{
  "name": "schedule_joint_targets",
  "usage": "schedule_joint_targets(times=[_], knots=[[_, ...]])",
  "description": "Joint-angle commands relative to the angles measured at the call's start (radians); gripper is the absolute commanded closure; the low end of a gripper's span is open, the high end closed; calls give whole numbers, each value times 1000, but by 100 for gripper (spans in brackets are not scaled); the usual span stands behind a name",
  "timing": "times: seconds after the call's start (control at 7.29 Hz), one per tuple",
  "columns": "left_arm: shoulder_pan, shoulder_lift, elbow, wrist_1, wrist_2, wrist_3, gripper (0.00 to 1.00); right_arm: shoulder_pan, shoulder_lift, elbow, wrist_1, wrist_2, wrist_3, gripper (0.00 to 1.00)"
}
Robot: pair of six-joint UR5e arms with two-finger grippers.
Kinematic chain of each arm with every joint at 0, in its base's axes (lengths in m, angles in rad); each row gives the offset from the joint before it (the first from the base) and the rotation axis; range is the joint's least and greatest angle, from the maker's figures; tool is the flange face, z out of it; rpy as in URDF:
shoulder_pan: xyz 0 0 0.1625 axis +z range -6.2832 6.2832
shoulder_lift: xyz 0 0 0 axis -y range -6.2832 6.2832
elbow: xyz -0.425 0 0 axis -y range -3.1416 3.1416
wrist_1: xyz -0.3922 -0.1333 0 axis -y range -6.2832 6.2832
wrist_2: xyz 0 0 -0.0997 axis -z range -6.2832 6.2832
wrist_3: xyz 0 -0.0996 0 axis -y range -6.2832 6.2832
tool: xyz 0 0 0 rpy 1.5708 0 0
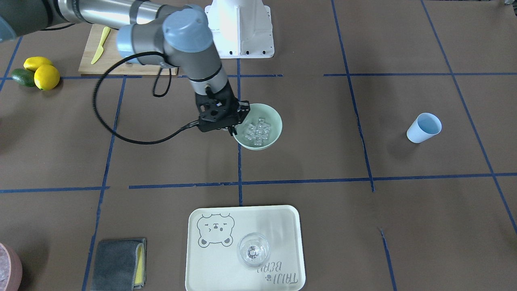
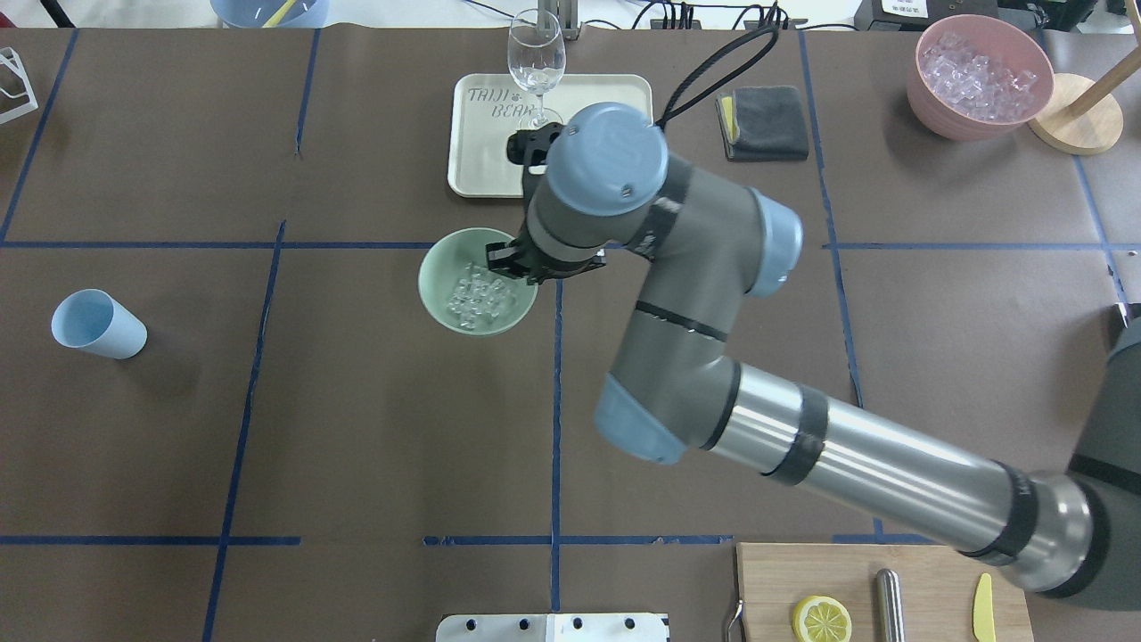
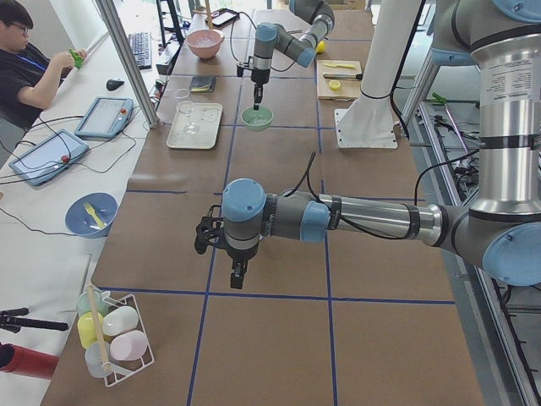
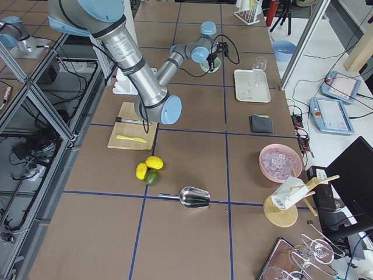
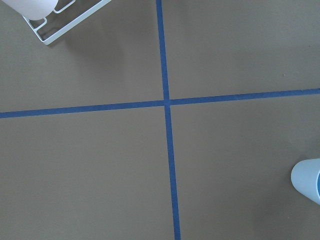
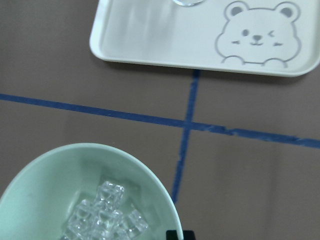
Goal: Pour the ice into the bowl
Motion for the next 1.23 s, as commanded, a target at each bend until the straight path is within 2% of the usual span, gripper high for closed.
schedule_joint_targets(times=[0.0,0.14,0.41,0.55,0.69,0.96,1.1], knots=[[1,2,4,-3,0,4,0,118,-245,177,13,103,-203,100],[1,2,5,-3,2,4,0,176,-345,210,15,135,-319,100],[1,3,4,-3,2,4,0,303,-523,213,45,206,-549,100],[1,3,1,-2,2,4,0,330,-607,211,94,209,-589,100],[1,3,-1,-2,0,4,0,339,-692,204,201,209,-589,100],[1,3,-2,-2,2,4,0,344,-801,167,330,209,-590,100],[1,3,-2,-3,2,4,0,344,-827,100,440,209,-587,100]])
